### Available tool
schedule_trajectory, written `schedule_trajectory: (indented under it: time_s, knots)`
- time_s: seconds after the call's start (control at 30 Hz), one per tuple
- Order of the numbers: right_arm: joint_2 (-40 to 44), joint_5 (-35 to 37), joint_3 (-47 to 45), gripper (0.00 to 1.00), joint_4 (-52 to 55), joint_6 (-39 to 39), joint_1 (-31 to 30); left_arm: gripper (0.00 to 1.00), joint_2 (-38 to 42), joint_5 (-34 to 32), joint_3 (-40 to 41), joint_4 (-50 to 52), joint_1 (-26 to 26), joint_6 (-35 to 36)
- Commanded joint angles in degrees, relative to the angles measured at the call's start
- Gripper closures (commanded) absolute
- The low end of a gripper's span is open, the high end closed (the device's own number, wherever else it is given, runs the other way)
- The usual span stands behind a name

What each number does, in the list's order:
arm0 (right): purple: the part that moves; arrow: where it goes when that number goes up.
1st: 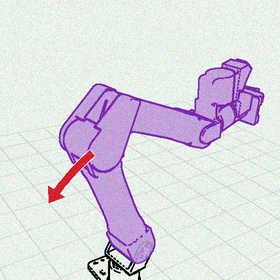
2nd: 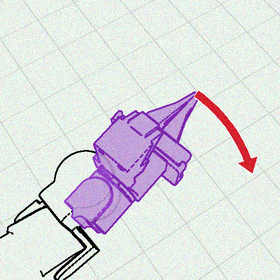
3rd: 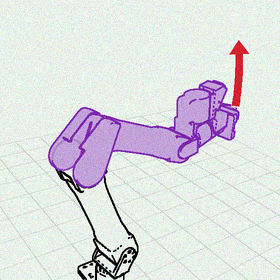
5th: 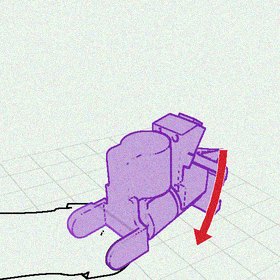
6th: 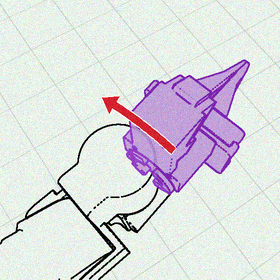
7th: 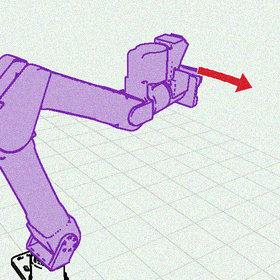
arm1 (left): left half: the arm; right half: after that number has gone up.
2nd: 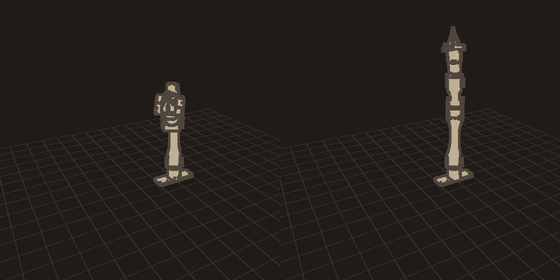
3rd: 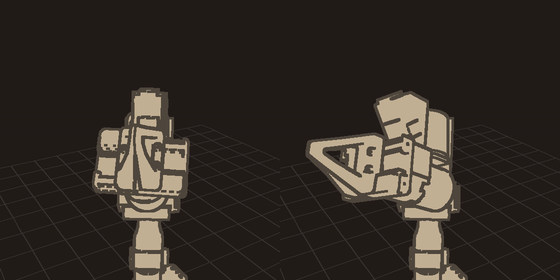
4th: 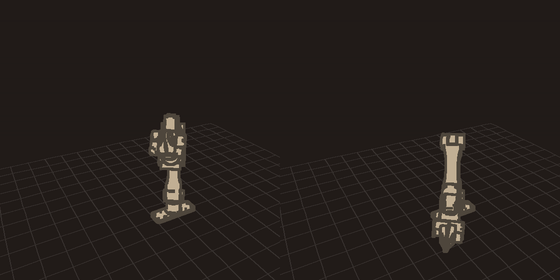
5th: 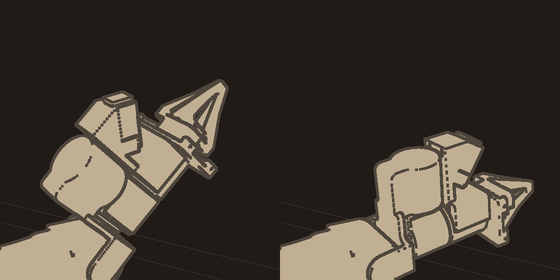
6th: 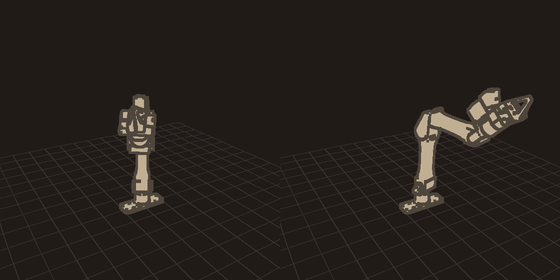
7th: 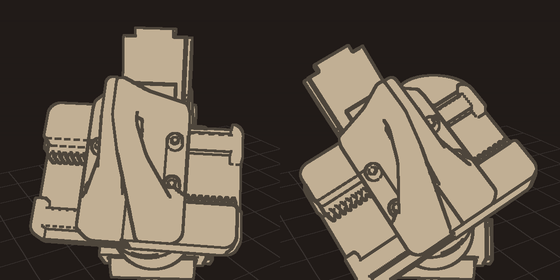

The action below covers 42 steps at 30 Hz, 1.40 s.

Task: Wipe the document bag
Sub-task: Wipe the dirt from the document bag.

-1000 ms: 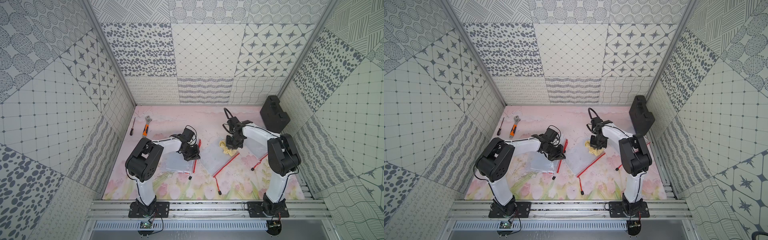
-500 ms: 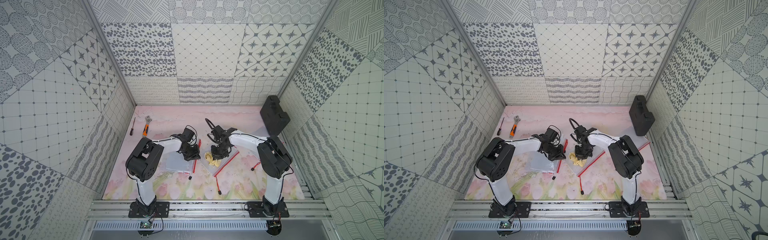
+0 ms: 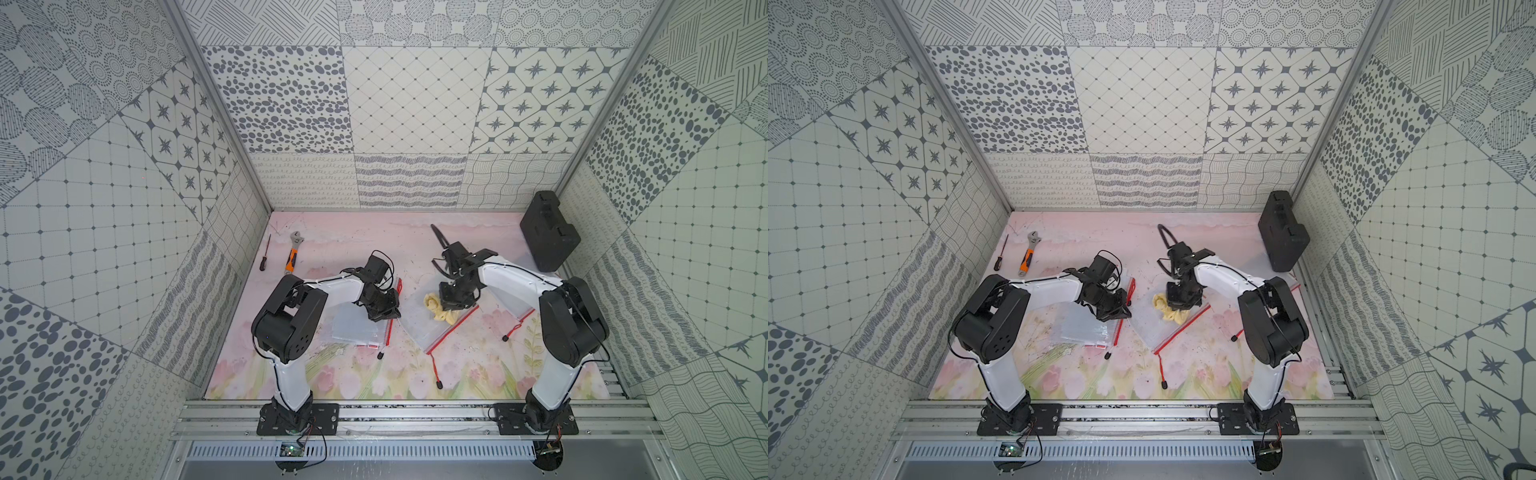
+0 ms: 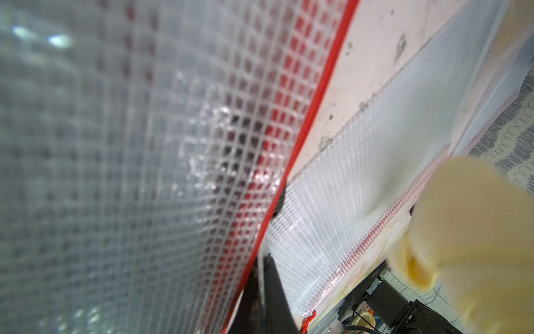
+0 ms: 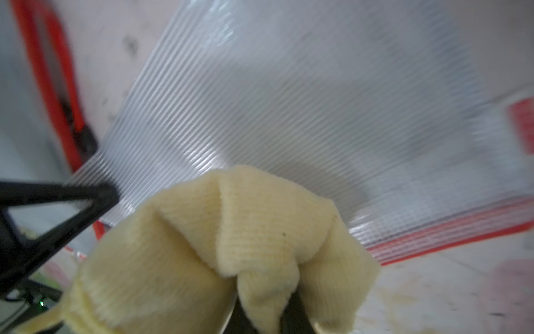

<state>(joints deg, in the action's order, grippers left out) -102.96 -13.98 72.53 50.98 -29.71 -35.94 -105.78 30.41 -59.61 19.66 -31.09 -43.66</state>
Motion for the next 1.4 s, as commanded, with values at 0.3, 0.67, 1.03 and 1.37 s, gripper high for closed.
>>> schedule_trajectory:
  time_s: [0.3,0.67,1.03,1.37]
  knots:
    - [-2.22,-7.5,-12.8,1.0,-4.64,-2.46,6.26,1.0,1.2,-3.95,-0.3,8.07,1.9,3.25]
    - [6.16,-2.73,-4.18,1.0,3.59,3.13,26.94,1.0,1.6,-3.0,1.42,7.06,2.88,3.59]
    - [-6.99,-6.81,2.45,1.0,-3.59,-5.45,-1.08,1.0,-0.46,-1.76,-0.26,6.48,2.9,2.89]
    - [-1.66,-1.0,-9.41,1.0,-1.11,3.7,23.3,1.0,0.41,-2.55,0.52,7.53,2.88,4.44]
